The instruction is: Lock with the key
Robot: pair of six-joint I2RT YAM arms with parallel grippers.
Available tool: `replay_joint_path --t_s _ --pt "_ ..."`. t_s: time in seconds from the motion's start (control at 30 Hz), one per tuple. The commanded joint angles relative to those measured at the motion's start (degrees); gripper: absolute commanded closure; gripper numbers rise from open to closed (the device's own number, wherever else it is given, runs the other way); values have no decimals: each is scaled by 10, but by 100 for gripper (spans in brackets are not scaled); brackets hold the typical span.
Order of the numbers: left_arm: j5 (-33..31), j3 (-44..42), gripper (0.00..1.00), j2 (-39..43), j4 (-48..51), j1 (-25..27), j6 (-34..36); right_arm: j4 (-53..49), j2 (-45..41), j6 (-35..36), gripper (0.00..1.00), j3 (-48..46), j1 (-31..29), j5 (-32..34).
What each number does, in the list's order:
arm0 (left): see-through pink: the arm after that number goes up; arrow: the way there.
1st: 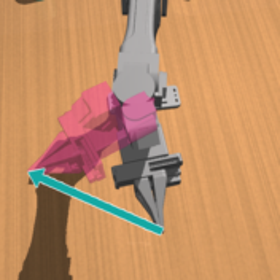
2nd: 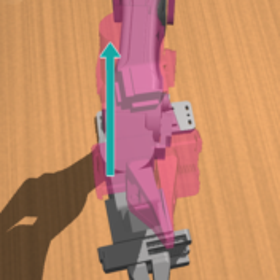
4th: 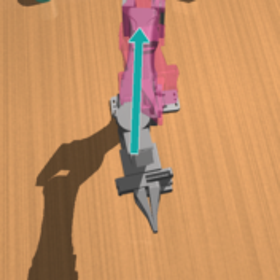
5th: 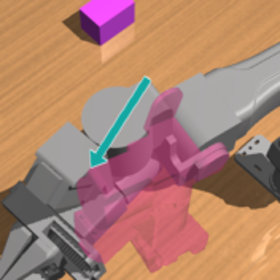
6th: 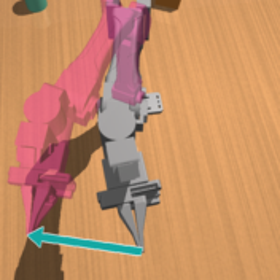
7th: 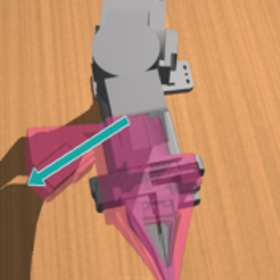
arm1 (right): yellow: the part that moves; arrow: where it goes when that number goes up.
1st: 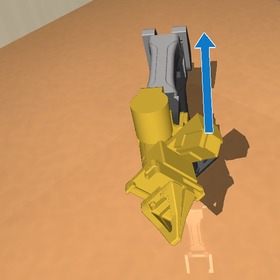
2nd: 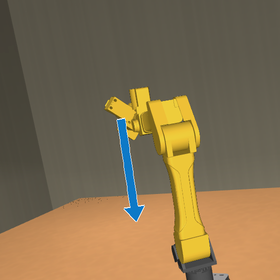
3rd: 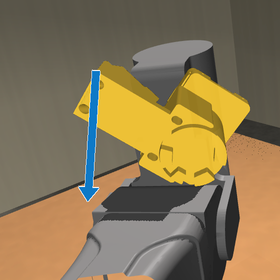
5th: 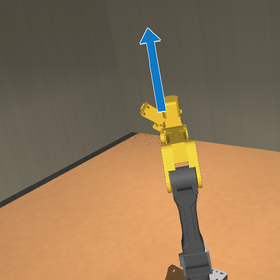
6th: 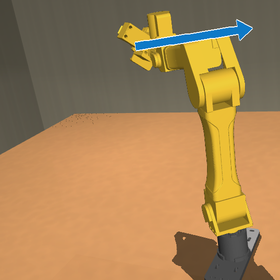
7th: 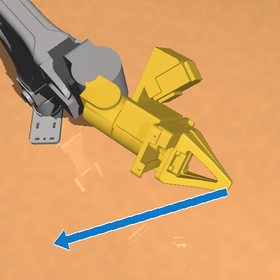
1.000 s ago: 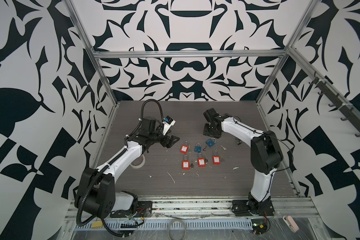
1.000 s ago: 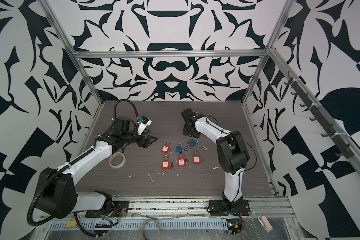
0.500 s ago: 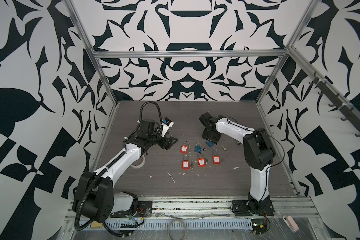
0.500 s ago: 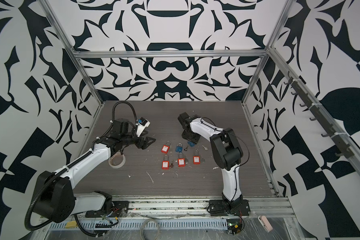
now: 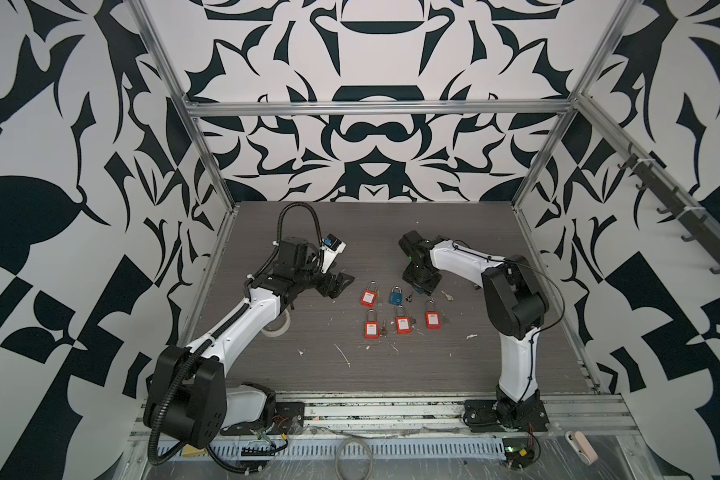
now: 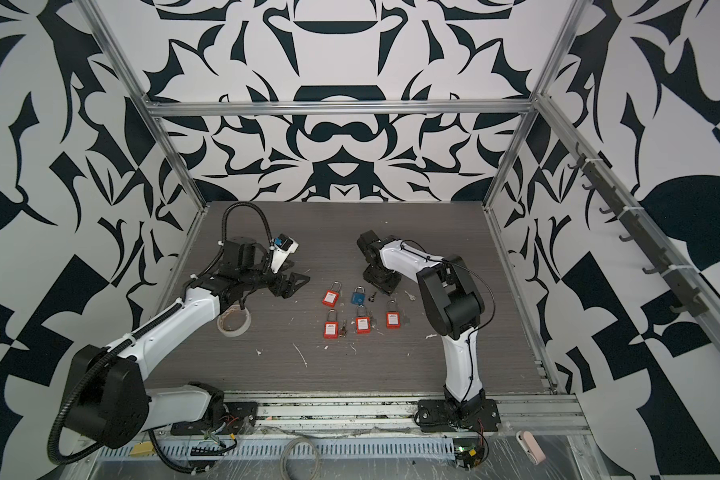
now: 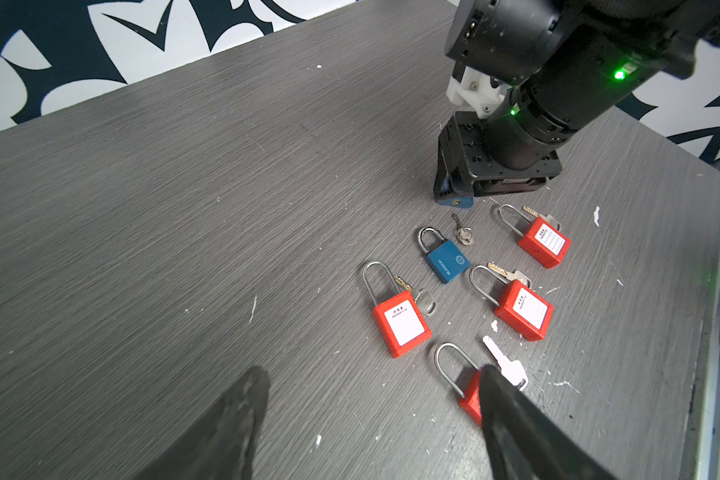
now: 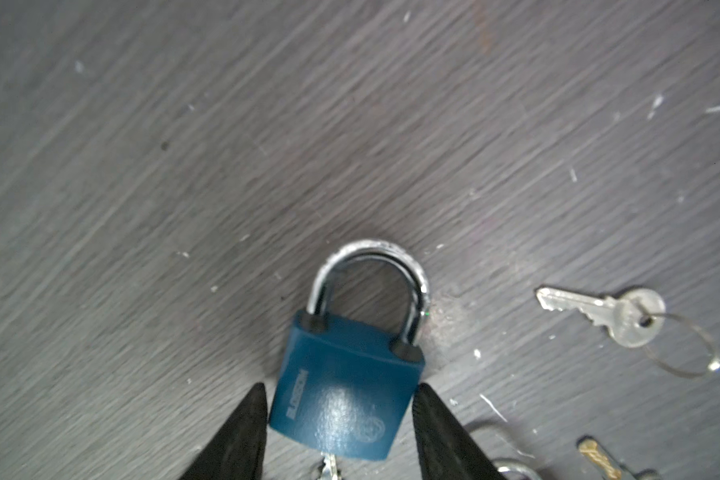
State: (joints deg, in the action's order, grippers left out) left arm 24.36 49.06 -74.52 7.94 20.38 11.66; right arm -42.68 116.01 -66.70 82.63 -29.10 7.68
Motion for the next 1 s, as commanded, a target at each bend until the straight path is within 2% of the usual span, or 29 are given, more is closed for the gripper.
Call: replay_joint_path --t_s 0.0,0.17,0.27,0.53,0.8,0.97 --pt "-2 -14 19 11 5 -3 -8 -2 -3 -19 41 -5 0 5" --pt "-2 -12 19 10 7 -3 -9 1 -2 -5 41 -13 5 5" --pt "-4 -11 19 10 11 -3 -7 6 -6 29 44 -22 11 -3" --pt "-9 -18 19 36 16 -3 -14 23 -13 144 52 -50 19 -26" --pt "-25 -49 20 67 22 -3 -22 43 -59 277 63 -107 20 -25" --pt "-38 -61 19 85 29 -3 -27 42 -71 333 63 -122 20 -45"
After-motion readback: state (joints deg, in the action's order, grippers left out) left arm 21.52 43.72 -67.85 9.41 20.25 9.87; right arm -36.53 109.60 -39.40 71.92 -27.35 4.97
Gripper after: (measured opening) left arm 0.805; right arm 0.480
